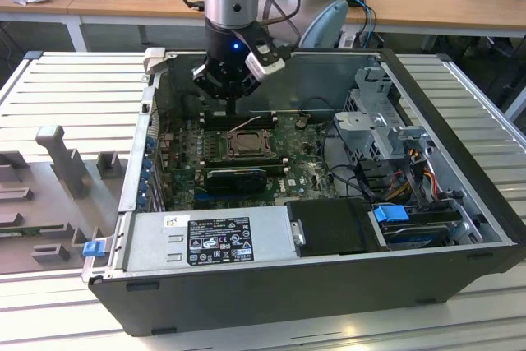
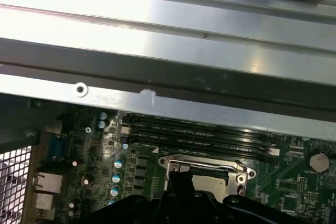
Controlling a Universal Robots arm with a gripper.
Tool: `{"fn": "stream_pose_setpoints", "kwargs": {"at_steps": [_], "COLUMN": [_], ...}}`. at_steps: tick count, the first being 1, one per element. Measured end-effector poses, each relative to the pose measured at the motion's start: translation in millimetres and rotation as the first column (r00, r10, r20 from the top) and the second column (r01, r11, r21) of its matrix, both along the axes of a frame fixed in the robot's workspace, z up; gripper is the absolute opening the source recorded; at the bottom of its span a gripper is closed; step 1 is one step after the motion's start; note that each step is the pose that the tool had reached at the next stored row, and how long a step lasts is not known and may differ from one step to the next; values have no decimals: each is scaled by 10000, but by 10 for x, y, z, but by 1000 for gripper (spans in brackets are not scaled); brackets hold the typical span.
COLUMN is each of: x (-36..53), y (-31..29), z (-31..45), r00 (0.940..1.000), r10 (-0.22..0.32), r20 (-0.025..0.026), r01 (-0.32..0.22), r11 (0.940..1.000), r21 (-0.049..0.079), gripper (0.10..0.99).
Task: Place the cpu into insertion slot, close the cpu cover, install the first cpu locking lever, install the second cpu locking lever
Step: 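Install the first cpu locking lever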
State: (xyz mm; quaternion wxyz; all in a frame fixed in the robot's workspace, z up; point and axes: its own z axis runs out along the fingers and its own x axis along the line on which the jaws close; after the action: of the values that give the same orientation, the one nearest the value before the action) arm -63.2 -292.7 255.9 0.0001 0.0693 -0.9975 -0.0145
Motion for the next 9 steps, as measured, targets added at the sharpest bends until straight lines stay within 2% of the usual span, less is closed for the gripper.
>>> {"fn": "stream_pose_setpoints", "kwargs": {"at_steps": [4, 5, 6, 9], "x": [45, 95, 113, 134], "y": [0, 0, 1, 0], "z": [-3, -15, -51, -71], "r00": [9999, 9997, 9992, 9988], "r10": [-103, -255, -404, -482], "r20": [0, -2, -4, -5], "r01": [103, 255, 404, 482], "r11": [9999, 9997, 9990, 9987], "r21": [0, 49, 182, 184], "gripper": [106, 106, 106, 106]}}
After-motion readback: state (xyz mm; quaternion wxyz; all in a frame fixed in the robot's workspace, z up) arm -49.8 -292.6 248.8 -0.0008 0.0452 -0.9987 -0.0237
